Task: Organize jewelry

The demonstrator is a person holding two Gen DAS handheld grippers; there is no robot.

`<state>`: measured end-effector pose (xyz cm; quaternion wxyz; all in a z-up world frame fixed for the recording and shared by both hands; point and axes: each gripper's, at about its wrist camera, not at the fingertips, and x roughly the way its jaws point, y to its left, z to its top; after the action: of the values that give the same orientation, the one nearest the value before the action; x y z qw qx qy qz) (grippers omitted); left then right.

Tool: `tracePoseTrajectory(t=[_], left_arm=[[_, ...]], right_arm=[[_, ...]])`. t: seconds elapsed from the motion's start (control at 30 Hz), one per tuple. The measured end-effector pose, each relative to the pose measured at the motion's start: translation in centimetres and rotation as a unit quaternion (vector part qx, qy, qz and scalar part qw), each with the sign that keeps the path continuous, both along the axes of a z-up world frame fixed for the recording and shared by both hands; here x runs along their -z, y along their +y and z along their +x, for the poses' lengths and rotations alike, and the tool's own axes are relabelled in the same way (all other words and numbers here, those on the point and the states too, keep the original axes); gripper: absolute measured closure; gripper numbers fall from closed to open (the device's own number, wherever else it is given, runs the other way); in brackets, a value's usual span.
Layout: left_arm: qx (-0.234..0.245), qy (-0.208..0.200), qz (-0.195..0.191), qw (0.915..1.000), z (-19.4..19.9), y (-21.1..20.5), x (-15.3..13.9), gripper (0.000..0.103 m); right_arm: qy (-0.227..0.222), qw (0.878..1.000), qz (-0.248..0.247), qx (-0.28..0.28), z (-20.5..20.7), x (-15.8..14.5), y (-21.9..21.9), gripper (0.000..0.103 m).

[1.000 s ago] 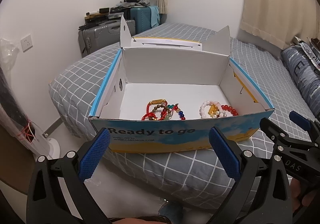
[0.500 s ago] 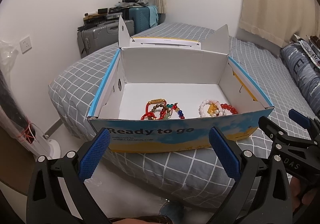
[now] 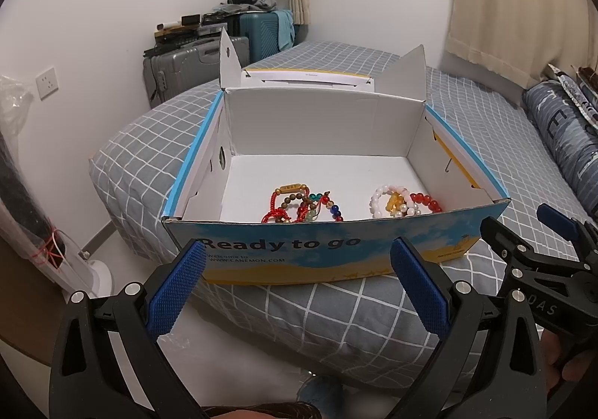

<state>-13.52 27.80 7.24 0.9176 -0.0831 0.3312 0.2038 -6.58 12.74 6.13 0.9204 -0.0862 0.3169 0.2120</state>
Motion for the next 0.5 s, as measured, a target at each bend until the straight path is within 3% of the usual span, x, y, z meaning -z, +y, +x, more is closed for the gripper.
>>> tracePoseTrajectory(t=[0.5], left_arm=[[-0.001, -0.004, -0.011, 0.9999, -0.24, 0.19, -0.03, 0.006]], right_arm=[[0.002, 1.000, -0.004, -0.002, -0.06, 0.33, 0.16, 0.008]])
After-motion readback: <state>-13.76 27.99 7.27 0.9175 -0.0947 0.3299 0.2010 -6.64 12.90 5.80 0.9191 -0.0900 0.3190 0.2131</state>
